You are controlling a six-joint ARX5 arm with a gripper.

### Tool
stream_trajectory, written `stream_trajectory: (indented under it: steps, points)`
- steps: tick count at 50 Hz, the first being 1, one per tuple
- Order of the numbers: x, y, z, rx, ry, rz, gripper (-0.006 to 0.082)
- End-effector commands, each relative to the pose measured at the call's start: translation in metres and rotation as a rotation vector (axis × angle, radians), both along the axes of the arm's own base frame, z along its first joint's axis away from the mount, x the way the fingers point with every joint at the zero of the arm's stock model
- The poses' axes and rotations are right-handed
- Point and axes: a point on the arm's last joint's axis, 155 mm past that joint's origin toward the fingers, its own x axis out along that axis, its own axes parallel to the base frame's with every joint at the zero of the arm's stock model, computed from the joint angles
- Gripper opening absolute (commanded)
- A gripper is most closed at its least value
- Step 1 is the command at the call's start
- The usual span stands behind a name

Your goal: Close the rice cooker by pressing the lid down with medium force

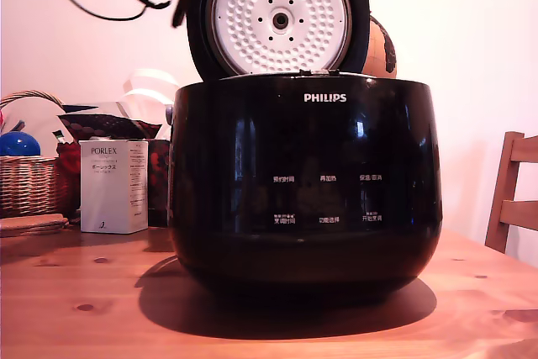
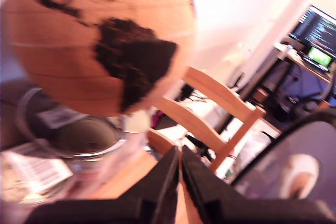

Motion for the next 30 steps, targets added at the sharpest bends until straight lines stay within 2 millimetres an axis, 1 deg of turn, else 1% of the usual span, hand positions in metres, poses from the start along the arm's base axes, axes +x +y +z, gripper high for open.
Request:
stream_trajectory:
  steps: [1,2,5,17,24,25,30]
  points:
    - [-0.003,-0.010,-0.005,-0.012,0.016,-0.042,-0.0023]
    - [-0.004,-0.012,-0.006,-0.013,0.021,-0.046,-0.0023]
    - [-0.018,-0.020,-0.007,-0.028,0.059,-0.111,-0.0023]
    - [-0.059,-0.043,-0.028,0.002,0.210,-0.239,-0.0023]
    - [-0.079,-0.050,-0.045,0.056,0.276,-0.276,-0.0023]
    - [-0.082,-0.051,-0.048,0.073,0.247,-0.291,-0.0023]
    - [-0.093,-0.054,-0.058,0.105,0.290,-0.306,-0.0023]
